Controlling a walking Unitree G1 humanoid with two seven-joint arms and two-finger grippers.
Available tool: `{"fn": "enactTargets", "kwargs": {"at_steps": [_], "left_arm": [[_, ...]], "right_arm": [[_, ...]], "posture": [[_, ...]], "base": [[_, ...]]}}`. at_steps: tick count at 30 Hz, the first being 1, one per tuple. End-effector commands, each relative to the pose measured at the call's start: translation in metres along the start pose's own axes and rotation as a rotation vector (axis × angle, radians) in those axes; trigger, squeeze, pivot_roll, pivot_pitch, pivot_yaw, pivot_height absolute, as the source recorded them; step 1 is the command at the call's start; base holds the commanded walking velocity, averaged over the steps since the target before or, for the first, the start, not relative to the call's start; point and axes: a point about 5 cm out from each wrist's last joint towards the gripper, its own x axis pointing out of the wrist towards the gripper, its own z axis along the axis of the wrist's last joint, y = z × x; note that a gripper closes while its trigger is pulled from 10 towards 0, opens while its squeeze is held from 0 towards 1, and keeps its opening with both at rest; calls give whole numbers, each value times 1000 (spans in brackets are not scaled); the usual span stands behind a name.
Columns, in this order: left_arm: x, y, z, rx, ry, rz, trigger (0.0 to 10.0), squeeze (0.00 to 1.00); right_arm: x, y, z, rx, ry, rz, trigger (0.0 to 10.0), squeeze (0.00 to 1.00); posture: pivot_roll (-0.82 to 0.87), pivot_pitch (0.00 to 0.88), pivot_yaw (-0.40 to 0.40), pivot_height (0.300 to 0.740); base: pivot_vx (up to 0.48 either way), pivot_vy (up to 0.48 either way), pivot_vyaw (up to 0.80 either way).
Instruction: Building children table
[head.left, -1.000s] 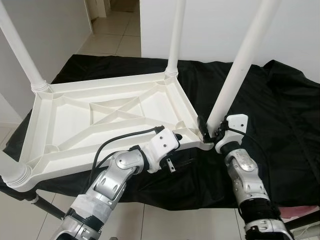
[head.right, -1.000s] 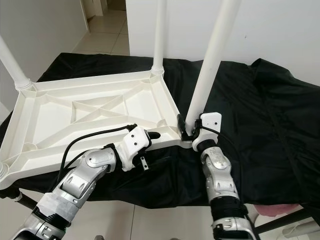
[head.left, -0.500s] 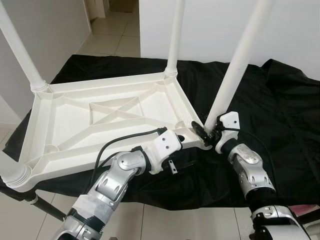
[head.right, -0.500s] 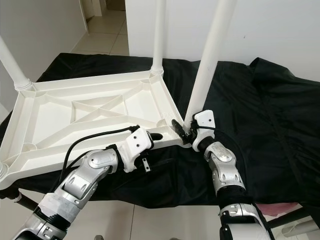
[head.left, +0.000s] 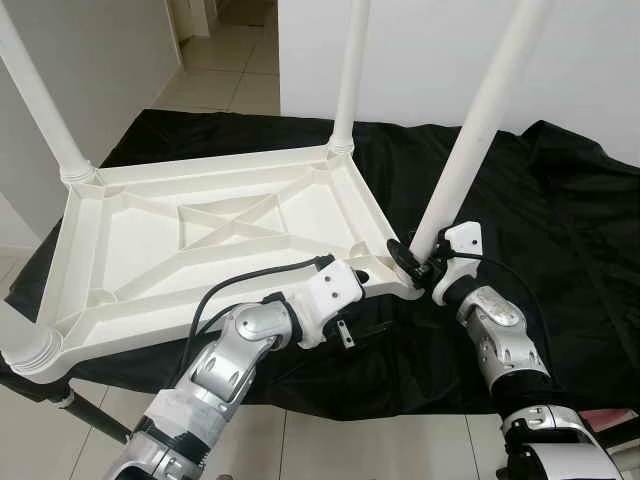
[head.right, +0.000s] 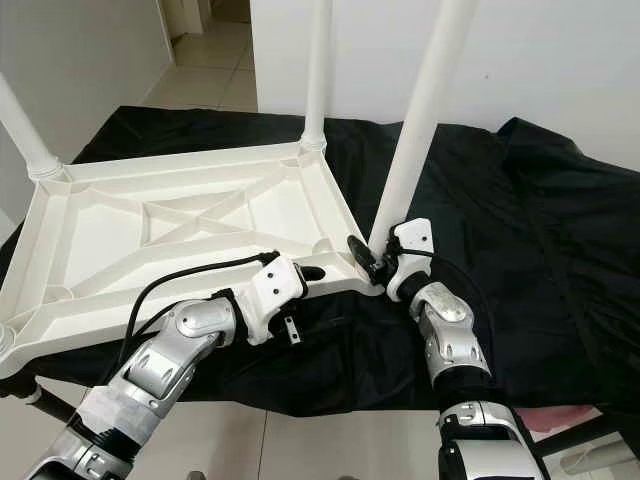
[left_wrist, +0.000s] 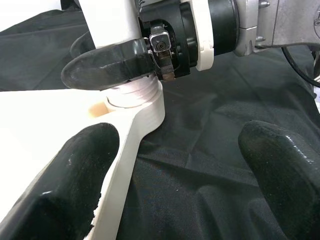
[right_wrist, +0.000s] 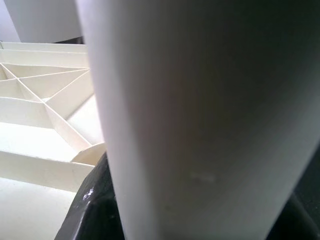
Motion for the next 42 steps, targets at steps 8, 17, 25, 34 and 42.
{"fn": "enactTargets", "kwargs": {"at_steps": [8, 17, 25, 34, 42], "left_arm": [[1, 4, 0, 20, 7, -4, 10000, 0], [1, 4, 1, 20, 5, -3, 10000, 0], [0, 13, 5, 24, -1, 30, 10000, 0], [2, 16, 7, 29, -11, 37, 10000, 0], [0, 19, 8, 36, -12, 48, 10000, 0]], "right_arm": [[-1, -4, -2, 44, -36, -214, 10000, 0], [0, -8, 5, 122, -56, -494, 10000, 0], [-3, 14, 0, 94, -9, -790, 10000, 0], [6, 30, 0, 83, -7, -815, 10000, 0], [2, 19, 4, 69, 1, -810, 10000, 988]], "posture": [[-38, 0, -16, 740], [-41, 0, -13, 740], [-38, 0, -15, 740], [-42, 0, -18, 740], [-30, 0, -22, 740]], "base": [[0, 0, 0], [0, 0, 0], [0, 0, 0], [0, 0, 0], [0, 0, 0]]}}
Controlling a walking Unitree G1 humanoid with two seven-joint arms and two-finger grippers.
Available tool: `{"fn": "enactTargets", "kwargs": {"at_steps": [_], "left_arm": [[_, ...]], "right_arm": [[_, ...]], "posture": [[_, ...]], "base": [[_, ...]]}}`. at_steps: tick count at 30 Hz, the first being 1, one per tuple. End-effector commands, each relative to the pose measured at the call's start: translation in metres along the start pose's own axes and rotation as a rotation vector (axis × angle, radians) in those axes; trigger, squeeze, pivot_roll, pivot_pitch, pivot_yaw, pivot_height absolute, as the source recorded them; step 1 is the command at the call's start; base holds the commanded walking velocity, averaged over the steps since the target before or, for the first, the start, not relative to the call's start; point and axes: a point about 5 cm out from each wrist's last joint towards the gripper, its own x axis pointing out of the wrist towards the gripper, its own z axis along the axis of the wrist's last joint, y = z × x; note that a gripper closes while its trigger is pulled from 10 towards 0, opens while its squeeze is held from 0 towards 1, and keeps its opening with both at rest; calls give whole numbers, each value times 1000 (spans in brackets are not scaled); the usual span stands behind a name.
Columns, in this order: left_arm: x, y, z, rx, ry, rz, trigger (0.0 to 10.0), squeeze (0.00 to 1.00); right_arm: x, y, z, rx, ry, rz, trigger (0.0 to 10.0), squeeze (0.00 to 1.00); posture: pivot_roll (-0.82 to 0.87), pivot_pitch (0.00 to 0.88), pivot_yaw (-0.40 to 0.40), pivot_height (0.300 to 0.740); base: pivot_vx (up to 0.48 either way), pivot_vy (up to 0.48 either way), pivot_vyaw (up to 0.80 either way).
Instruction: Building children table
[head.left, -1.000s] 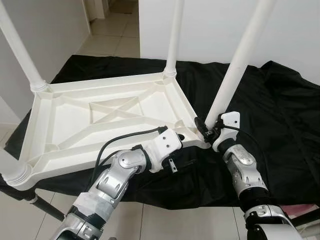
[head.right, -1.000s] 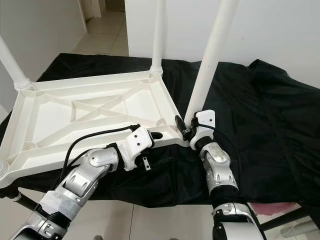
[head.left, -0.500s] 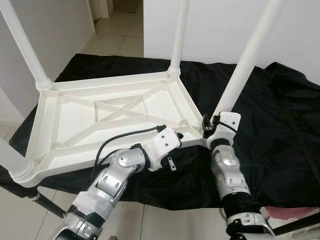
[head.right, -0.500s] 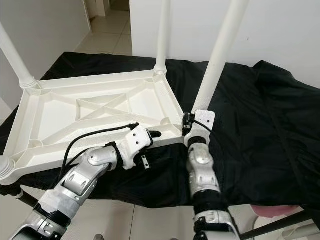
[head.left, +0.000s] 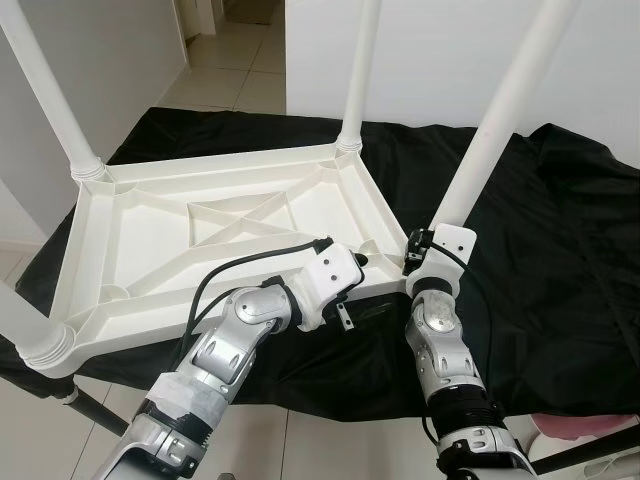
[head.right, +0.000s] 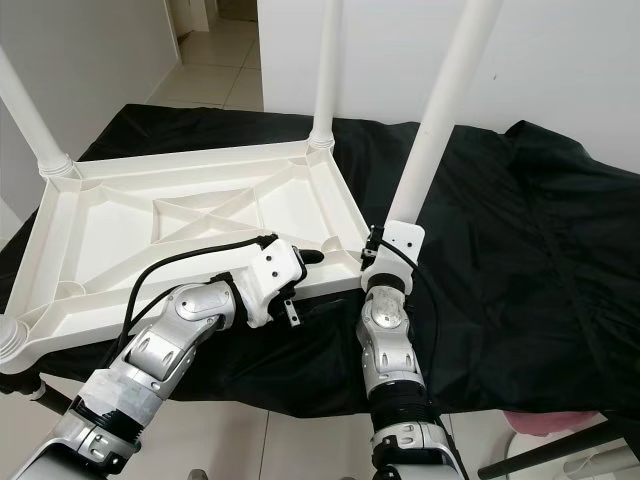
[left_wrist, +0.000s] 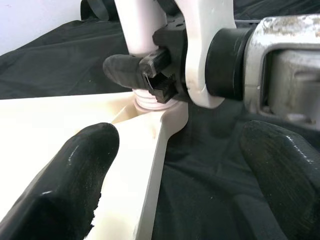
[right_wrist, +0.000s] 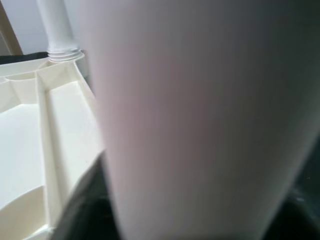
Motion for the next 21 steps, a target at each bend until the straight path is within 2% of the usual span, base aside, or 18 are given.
{"fn": "enactTargets", "kwargs": {"at_steps": [1, 2, 6, 8, 10, 11, 12, 15, 17, 21], "left_arm": [[-2, 3, -2, -2, 7, 22, 10000, 0], [-2, 4, -2, -1, 8, 24, 10000, 0], [-3, 5, -2, -1, 9, 26, 10000, 0], [-3, 6, -3, -1, 11, 31, 10000, 0], [-3, 6, -3, -1, 11, 31, 10000, 0], [-3, 7, -3, -1, 11, 32, 10000, 0], [-4, 7, -3, -2, 11, 33, 10000, 0], [-4, 6, -2, -3, 10, 34, 10000, 0], [-6, 3, -3, -4, 14, 27, 10000, 0], [-7, 1, -4, -5, 18, 22, 10000, 0]], "right_arm": [[2, -10, 1, -9, 1, 0, 10000, 1000], [2, -8, 2, -2, -9, 37, 10000, 1000], [2, -8, 3, -1, -15, 59, 10000, 1000], [1, -6, 6, 12, -34, 147, 10000, 1000], [1, -6, 6, 12, -34, 147, 10000, 1000], [1, -5, 8, 20, -38, 172, 10000, 808], [0, -4, 9, 46, -47, 236, 10000, 0], [-2, -4, 10, 64, -57, 289, 10000, 0], [-3, -8, 12, 40, -80, 435, 10000, 0], [0, -15, 11, 8, -72, 512, 10000, 0]], "posture": [[-30, 0, -22, 740], [-32, 0, -25, 740], [-32, 0, -25, 740], [-44, 0, -25, 740], [-44, 0, -25, 740], [-43, 0, -24, 740], [-37, 0, -27, 740], [-37, 0, -27, 740], [-32, 0, -26, 740], [-29, 0, -29, 740]], "base": [[0, 0, 0], [0, 0, 0], [0, 0, 0], [0, 0, 0], [0, 0, 0], [0, 0, 0], [0, 0, 0], [0, 0, 0], [0, 0, 0], [0, 0, 0]]}}
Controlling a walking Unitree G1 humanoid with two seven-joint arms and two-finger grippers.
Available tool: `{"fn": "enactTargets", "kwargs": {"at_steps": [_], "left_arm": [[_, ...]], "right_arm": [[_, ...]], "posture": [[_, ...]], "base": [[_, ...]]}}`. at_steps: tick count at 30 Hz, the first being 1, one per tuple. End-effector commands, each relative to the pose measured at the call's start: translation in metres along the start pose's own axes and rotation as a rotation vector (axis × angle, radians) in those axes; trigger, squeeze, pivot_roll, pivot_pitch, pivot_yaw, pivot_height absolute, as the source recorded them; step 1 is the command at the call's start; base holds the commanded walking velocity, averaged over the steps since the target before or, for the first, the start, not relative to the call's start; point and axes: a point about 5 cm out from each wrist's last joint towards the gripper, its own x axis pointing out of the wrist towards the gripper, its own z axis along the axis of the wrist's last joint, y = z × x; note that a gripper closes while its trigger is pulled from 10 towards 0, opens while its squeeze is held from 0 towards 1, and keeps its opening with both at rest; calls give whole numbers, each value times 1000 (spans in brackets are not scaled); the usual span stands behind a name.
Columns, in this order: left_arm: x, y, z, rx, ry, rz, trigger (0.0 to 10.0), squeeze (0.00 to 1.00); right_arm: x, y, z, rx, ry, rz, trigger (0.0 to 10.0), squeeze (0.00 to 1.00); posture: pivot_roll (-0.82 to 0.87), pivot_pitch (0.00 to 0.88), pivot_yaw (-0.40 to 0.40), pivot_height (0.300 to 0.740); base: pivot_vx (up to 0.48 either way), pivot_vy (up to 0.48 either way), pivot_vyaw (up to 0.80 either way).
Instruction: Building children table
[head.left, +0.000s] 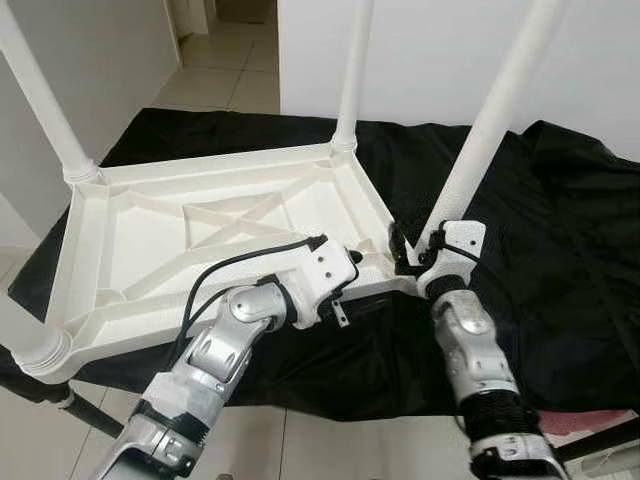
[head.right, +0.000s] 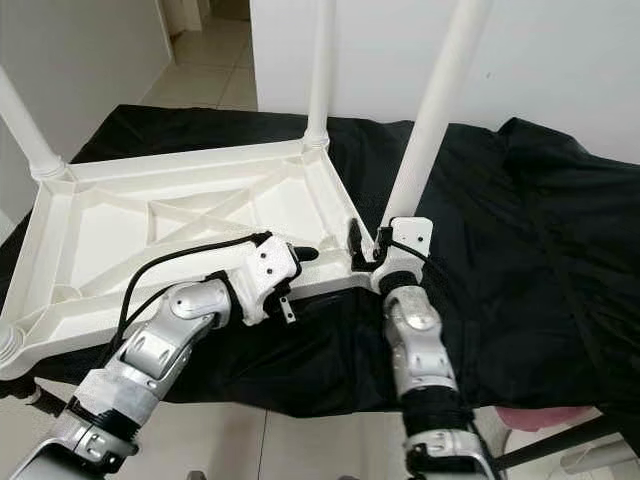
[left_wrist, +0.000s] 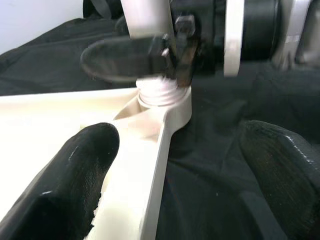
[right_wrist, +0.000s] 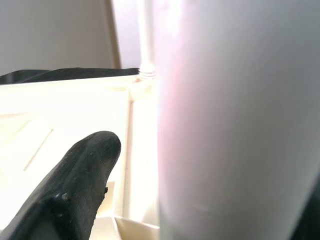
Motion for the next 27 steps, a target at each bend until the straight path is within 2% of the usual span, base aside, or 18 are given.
{"fn": "enactTargets", "kwargs": {"at_steps": [1, 5, 8, 13, 14, 15, 16, 27], "left_arm": [[-2, -1, -2, -2, 10, 3, 10000, 0], [-2, -1, -2, -3, 11, 4, 10000, 0], [-1, -2, -2, -4, 9, 4, 10000, 0], [-1, -2, -1, -4, 8, 4, 10000, 0], [-1, -3, -1, -3, 7, 5, 10000, 0], [-1, -3, -1, -3, 7, 5, 10000, 0], [-1, -3, -1, -1, 7, 4, 10000, 0], [1, -4, 2, 0, -1, 6, 10000, 0]], "right_arm": [[-1, -3, -3, 3, 7, 40, 10000, 0], [0, -6, -3, 1, 19, 84, 10000, 0], [7, -16, -1, -15, 65, 271, 10000, 0], [9, -18, 0, -25, 69, 305, 10000, 0], [11, -18, -2, -35, 82, 342, 824, 0], [11, -18, -2, -35, 82, 342, 824, 0], [13, -19, -4, -37, 100, 389, 0, 0], [6, -20, -12, -19, 128, 437, 0, 0]], "posture": [[-29, 0, -30, 740], [-30, 0, -29, 740], [-20, 0, -35, 740], [-17, 0, -36, 740], [-14, 0, -37, 740], [-14, 0, -37, 740], [-11, 0, -40, 740], [-7, 0, -47, 740]], "base": [[0, 0, 0], [0, 0, 0], [0, 0, 0], [0, 0, 0], [0, 0, 0], [0, 0, 0], [0, 0, 0], [0, 0, 0]]}}
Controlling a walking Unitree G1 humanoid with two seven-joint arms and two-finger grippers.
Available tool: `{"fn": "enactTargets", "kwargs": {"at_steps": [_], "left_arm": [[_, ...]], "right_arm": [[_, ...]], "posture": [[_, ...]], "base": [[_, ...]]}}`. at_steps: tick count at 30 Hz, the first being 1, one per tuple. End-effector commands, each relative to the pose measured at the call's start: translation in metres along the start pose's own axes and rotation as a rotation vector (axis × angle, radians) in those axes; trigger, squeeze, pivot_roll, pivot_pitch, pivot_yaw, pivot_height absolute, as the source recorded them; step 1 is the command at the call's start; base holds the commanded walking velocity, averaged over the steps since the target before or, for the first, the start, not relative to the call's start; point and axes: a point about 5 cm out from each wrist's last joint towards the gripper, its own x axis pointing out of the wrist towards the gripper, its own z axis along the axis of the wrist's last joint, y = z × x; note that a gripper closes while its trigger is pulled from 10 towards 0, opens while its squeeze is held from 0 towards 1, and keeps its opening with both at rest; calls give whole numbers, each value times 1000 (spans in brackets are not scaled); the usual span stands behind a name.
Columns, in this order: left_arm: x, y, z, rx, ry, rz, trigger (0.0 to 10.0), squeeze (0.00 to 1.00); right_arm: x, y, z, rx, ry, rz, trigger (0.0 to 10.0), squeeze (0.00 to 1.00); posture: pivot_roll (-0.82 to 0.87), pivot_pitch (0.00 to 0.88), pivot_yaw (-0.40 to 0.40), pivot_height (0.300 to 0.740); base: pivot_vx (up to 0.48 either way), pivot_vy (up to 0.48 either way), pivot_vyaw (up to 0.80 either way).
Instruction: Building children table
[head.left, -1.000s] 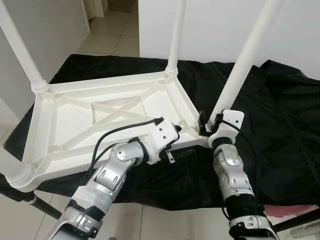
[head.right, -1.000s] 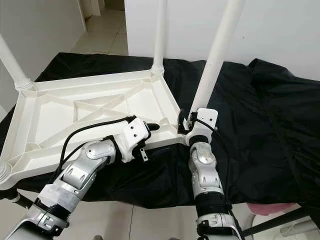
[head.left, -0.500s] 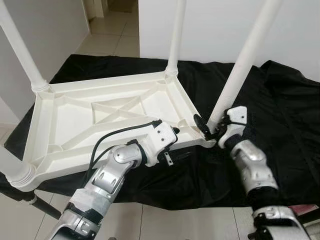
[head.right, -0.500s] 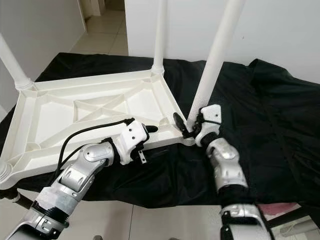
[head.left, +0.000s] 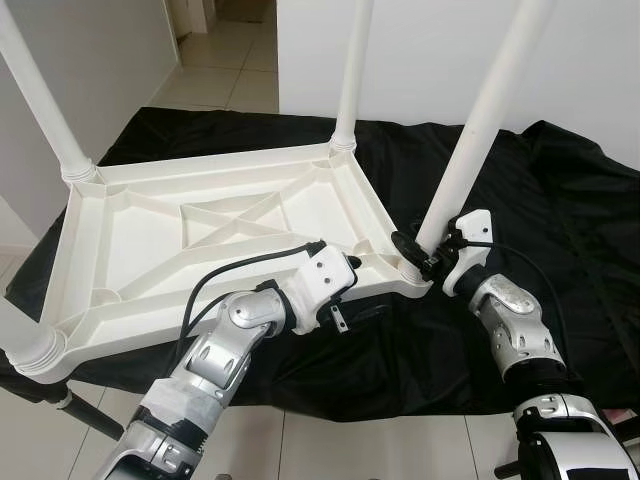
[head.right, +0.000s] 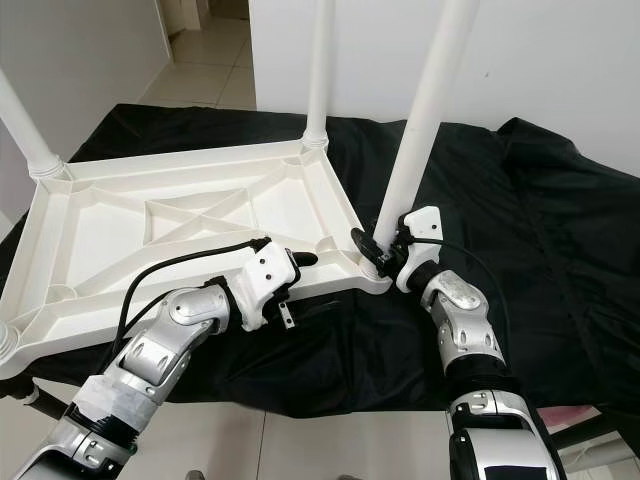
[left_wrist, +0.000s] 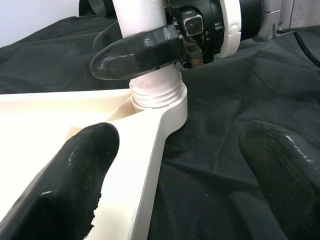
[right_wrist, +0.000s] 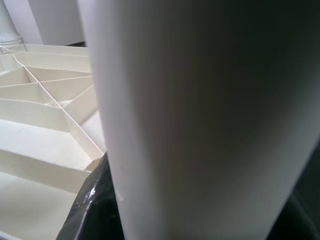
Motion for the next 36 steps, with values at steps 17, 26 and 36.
{"fn": "enactTargets", "kwargs": {"at_steps": [17, 26, 36], "left_arm": [[-3, 3, 1, 10, 11, 22, 10000, 0], [-4, 1, -2, 8, 20, -3, 10000, 0], [0, -6, -3, -5, 15, -25, 10000, 0]], "right_arm": [[-10, -2, -15, -20, 69, -188, 10000, 0], [-16, 12, -15, 36, 37, -537, 10000, 0], [-10, 52, -17, 153, 17, -933, 10000, 0]], "posture": [[-23, 0, -31, 740], [-49, 0, -23, 740], [-54, 0, -12, 740]], "base": [[0, 0, 0], [0, 0, 0], [0, 0, 0]]}}
